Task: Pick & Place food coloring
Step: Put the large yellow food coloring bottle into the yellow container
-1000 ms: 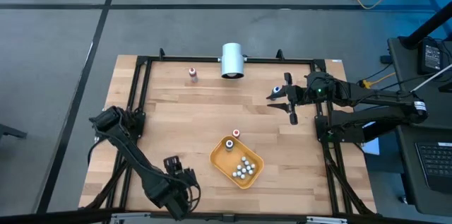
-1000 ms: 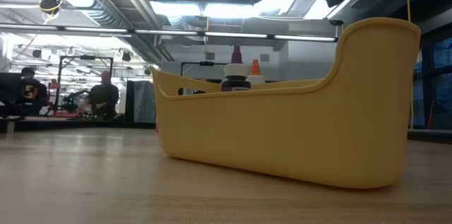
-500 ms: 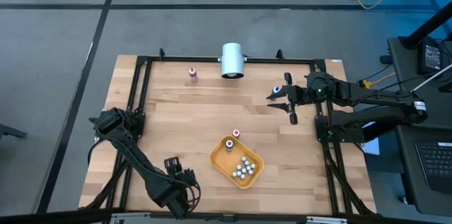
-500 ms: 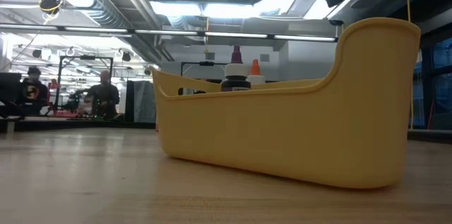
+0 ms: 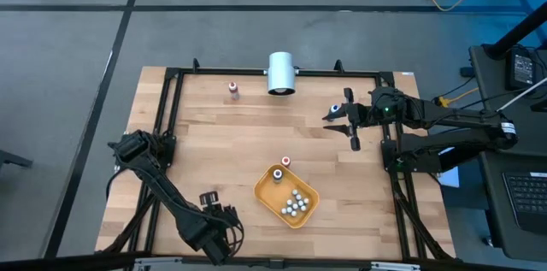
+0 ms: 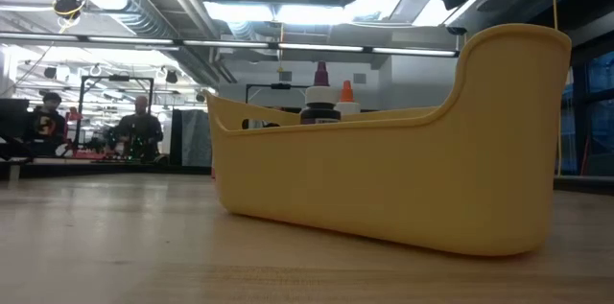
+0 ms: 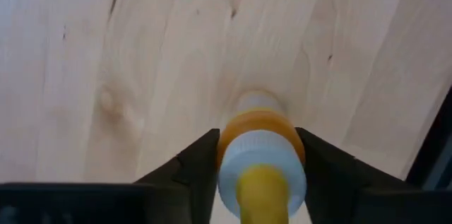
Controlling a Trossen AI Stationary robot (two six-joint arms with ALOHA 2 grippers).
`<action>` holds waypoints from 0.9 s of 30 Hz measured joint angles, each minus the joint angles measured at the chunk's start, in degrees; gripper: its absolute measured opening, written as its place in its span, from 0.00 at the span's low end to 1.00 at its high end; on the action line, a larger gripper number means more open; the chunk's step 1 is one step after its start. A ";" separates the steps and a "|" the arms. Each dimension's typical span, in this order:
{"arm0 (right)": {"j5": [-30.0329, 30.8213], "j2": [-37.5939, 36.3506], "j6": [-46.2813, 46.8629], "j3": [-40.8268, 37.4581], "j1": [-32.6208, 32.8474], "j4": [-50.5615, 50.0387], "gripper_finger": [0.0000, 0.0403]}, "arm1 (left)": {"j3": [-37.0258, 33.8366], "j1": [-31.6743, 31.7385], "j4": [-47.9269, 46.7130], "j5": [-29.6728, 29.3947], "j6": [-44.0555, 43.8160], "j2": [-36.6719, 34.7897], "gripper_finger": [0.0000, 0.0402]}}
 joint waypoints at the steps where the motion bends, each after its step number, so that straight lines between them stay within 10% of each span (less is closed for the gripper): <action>1: -0.02 0.00 0.00 0.02 0.00 0.00 0.30 | 0.00 0.00 0.00 0.00 0.00 0.00 0.38; 27: 0.00 0.02 0.02 0.00 0.01 -0.02 0.30 | 11.02 6.38 -2.75 -8.69 11.19 -16.21 0.36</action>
